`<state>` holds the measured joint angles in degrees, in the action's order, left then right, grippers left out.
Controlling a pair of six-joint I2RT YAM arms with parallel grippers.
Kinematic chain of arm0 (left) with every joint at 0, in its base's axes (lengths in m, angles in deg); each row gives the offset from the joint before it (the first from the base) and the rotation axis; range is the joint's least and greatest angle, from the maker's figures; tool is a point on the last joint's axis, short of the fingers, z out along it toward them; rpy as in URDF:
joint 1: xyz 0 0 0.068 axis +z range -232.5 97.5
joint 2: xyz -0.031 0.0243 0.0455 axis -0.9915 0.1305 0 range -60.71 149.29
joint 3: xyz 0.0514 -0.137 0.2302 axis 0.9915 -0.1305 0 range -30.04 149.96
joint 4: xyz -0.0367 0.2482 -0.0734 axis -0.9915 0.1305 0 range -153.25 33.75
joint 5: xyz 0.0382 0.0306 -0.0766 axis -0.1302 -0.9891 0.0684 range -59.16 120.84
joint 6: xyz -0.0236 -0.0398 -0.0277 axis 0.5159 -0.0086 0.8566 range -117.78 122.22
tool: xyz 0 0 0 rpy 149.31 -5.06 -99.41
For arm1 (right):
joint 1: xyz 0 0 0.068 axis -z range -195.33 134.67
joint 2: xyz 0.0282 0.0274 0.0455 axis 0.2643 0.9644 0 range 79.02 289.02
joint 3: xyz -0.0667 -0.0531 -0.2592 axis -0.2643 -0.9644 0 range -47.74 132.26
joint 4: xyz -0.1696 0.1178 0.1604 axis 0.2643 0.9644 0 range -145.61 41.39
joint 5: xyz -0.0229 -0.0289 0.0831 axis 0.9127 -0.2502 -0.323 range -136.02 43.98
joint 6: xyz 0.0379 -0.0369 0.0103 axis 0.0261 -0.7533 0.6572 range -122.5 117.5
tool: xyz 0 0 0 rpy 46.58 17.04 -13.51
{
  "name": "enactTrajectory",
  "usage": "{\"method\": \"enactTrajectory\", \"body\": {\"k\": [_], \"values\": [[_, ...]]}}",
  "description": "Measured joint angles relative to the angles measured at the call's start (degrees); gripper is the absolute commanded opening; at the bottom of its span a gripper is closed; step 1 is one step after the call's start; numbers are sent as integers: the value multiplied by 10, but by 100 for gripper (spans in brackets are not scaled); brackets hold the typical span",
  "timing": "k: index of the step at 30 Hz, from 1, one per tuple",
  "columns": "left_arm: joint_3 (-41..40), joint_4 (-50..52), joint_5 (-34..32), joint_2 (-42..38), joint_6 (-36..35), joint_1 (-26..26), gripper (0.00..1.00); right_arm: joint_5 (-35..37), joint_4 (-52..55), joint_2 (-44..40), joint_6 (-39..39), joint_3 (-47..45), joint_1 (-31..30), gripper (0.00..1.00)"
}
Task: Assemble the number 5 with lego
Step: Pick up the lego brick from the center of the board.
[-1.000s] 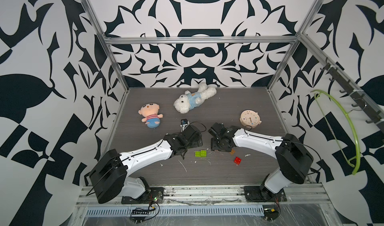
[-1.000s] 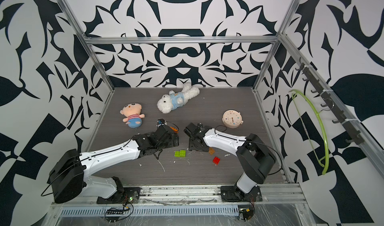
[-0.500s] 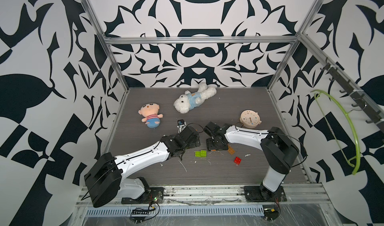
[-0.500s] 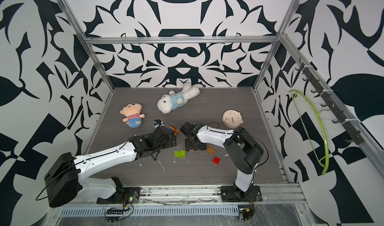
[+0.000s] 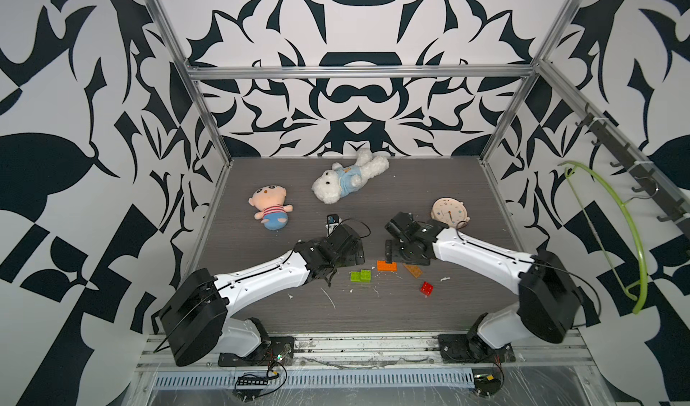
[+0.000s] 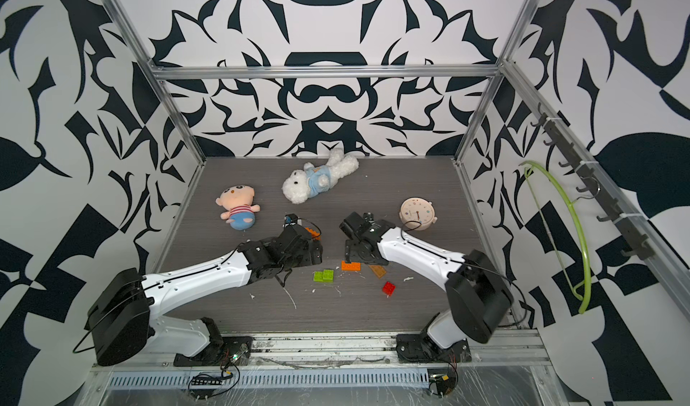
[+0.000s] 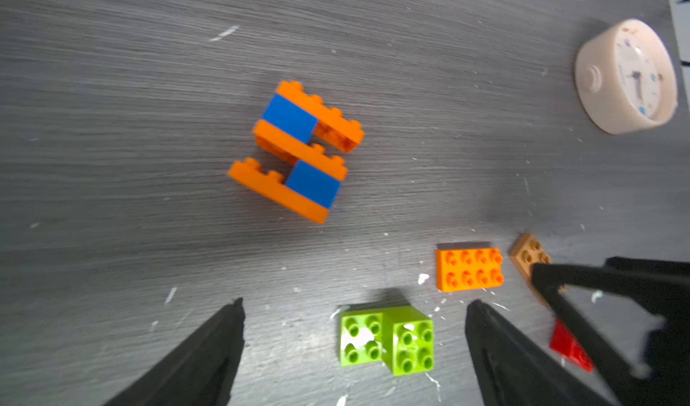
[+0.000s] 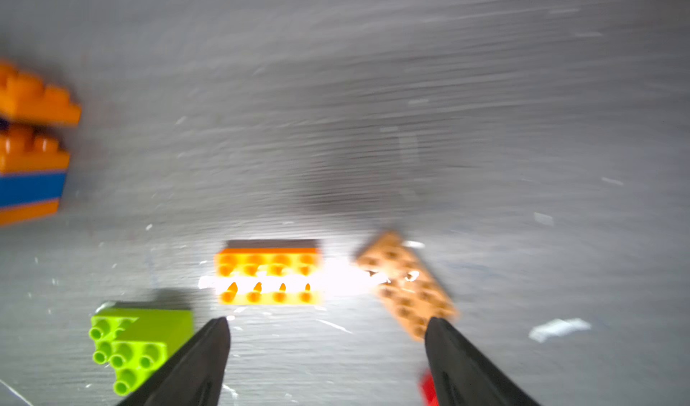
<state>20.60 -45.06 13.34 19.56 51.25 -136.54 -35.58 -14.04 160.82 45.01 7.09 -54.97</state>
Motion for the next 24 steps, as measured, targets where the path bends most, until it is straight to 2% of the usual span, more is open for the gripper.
{"method": "enactTrajectory", "body": {"k": [4,7,17,24], "values": [[42,-9,23,41,-17,-16,99,14,36,-75,41,-68,26,79],[70,-17,33,75,-25,-35,99,9,58,-99,60,-101,27,75],[86,-26,46,111,-25,-51,99,-38,55,-101,88,-146,27,60],[94,-26,49,120,-26,-51,99,-46,35,-92,96,-160,27,55]]}}
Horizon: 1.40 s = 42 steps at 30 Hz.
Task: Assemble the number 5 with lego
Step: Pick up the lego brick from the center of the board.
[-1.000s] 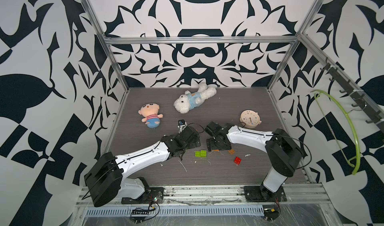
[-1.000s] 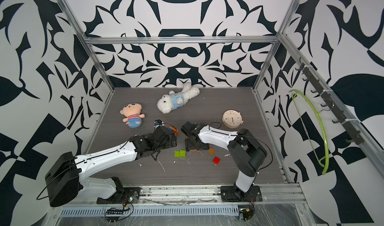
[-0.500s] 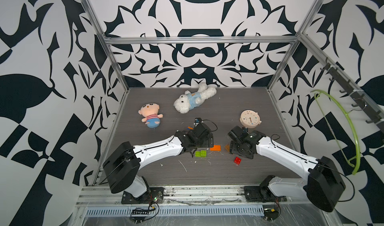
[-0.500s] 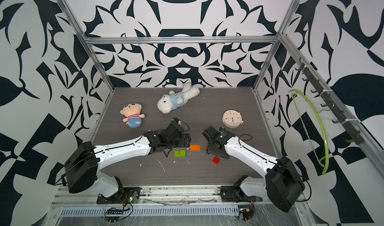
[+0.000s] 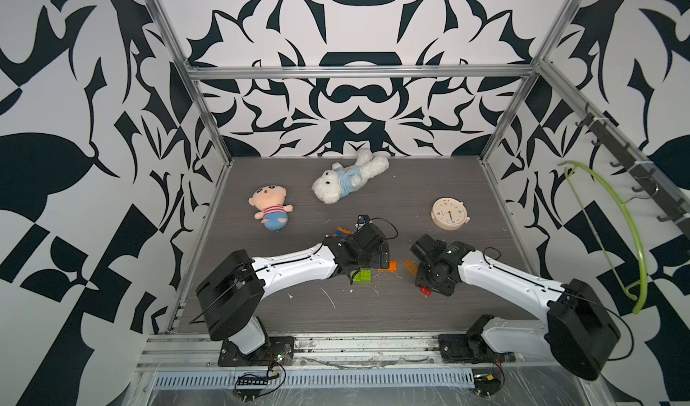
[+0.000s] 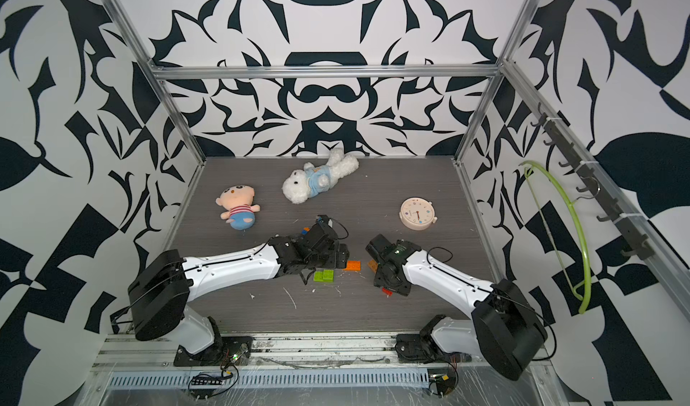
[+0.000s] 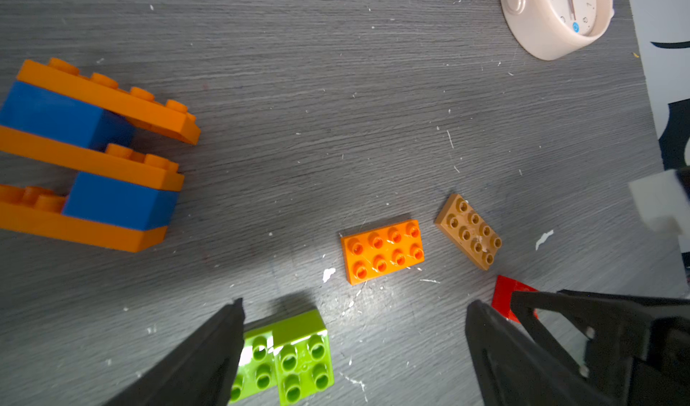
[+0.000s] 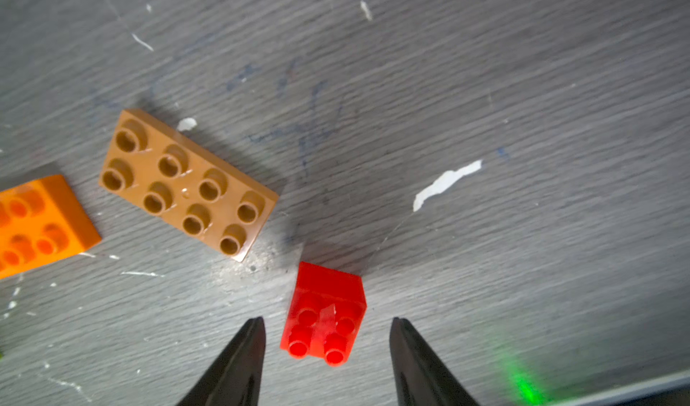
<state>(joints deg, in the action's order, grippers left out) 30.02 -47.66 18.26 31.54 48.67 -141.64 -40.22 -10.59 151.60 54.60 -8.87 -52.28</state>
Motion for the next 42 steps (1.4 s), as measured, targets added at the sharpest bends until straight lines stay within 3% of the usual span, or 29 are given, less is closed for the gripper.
{"method": "enactTrajectory", "body": {"k": [11,26,42], "values": [[11,-3,24,19,-5,0,99,-5,-23,15,9,-12,0,49],[3,-66,115,28,11,0,99,-9,-38,20,13,-14,0,36],[-24,-63,54,10,42,5,99,-9,-13,1,-18,24,-2,32]]}}
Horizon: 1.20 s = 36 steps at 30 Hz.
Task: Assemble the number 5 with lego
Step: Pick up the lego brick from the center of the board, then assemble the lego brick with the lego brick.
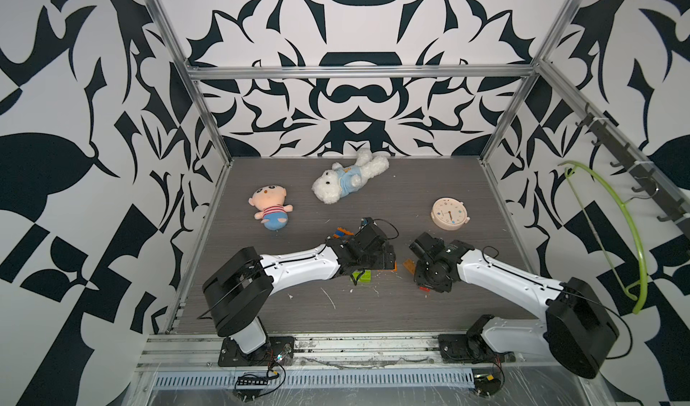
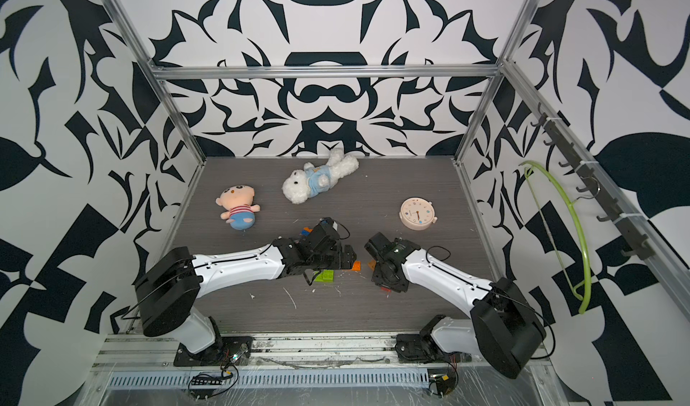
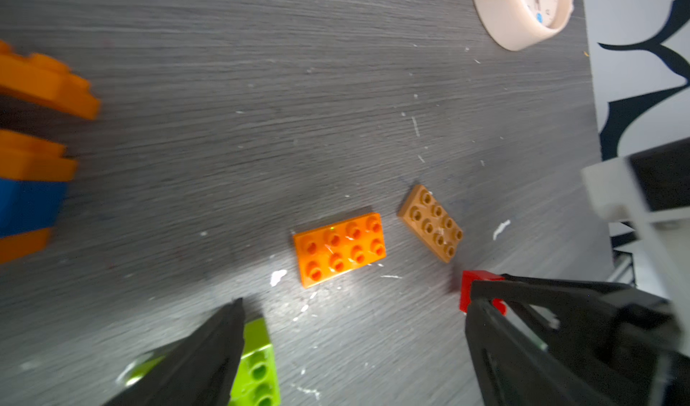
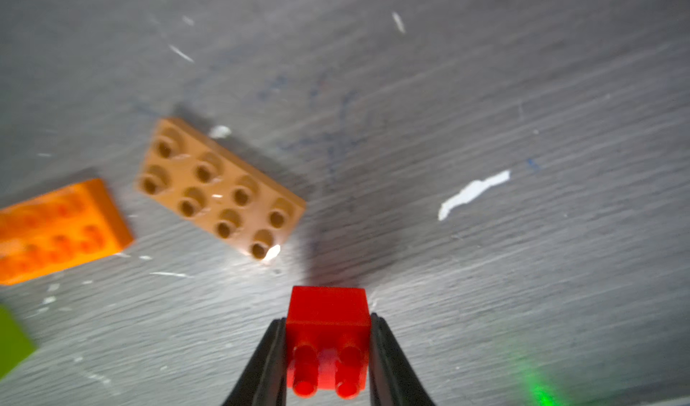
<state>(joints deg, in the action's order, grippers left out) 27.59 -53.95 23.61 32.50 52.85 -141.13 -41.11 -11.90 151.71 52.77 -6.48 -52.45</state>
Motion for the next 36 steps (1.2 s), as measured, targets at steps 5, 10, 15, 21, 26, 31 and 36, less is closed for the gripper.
{"method": "enactTrajectory", "body": {"k": [5,10,15,21,26,31,36], "values": [[-39,8,-40,-57,23,15,99,-7,-3,26,-38,61,-9,32],[-92,14,-75,-125,50,34,99,-17,-19,99,-73,132,-36,32],[-129,30,-105,-170,72,45,99,-24,-33,184,-97,200,-68,32],[-154,43,-132,-219,89,47,99,-26,-50,249,-108,233,-93,32],[-157,49,-138,-226,94,48,99,-22,-52,263,-116,235,-95,32],[-157,51,-140,-225,95,49,99,-12,-51,268,-123,239,-95,32],[-157,51,-140,-224,94,49,99,2,-46,283,-124,255,-95,33]]}}
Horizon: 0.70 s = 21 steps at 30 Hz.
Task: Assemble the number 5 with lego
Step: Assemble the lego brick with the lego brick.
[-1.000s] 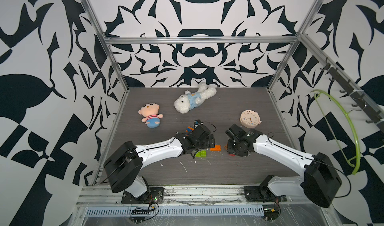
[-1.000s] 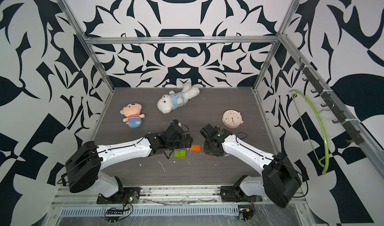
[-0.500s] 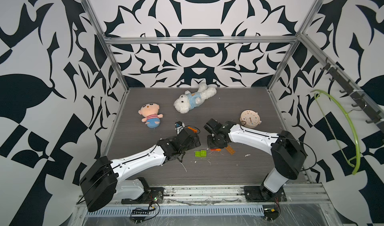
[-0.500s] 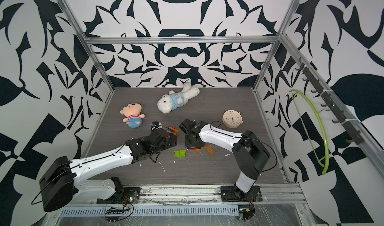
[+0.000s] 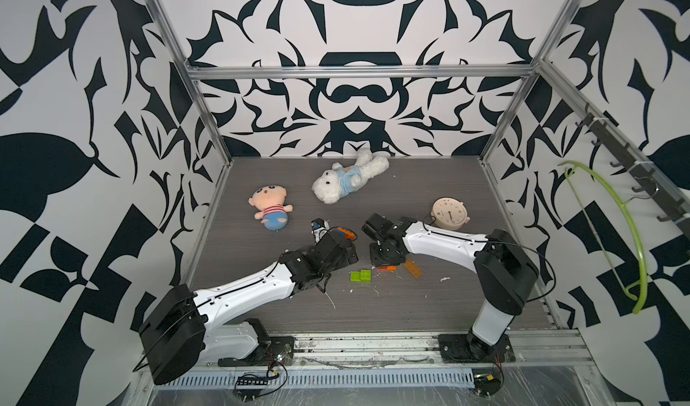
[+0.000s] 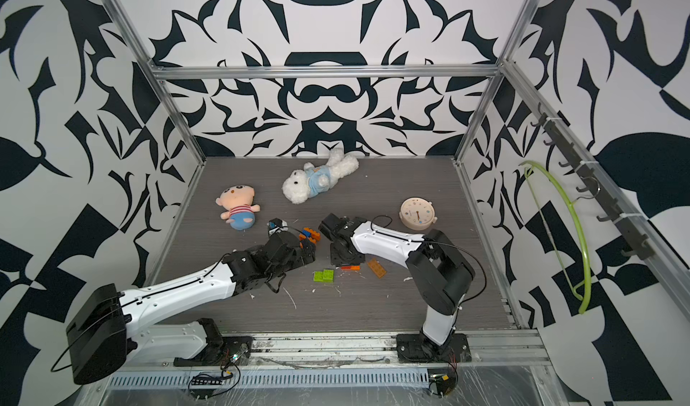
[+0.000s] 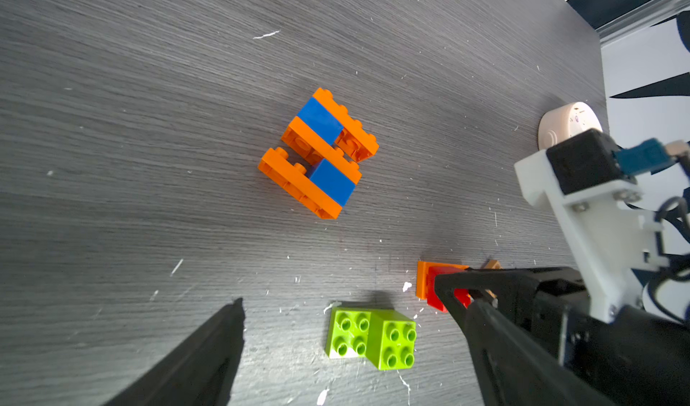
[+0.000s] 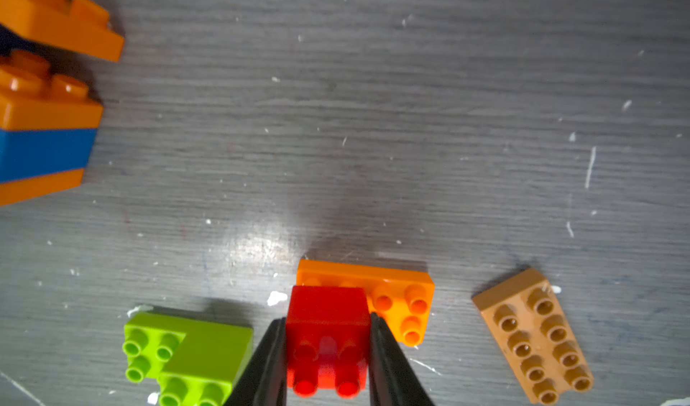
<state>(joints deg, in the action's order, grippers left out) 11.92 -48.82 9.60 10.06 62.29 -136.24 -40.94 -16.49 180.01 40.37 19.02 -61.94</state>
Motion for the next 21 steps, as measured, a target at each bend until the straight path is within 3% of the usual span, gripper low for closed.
{"method": "enactTrajectory", "body": {"k": [21], "values": [[0,4,-4,7,-1,0,99,7,12,23,18,16,0,32]]}}
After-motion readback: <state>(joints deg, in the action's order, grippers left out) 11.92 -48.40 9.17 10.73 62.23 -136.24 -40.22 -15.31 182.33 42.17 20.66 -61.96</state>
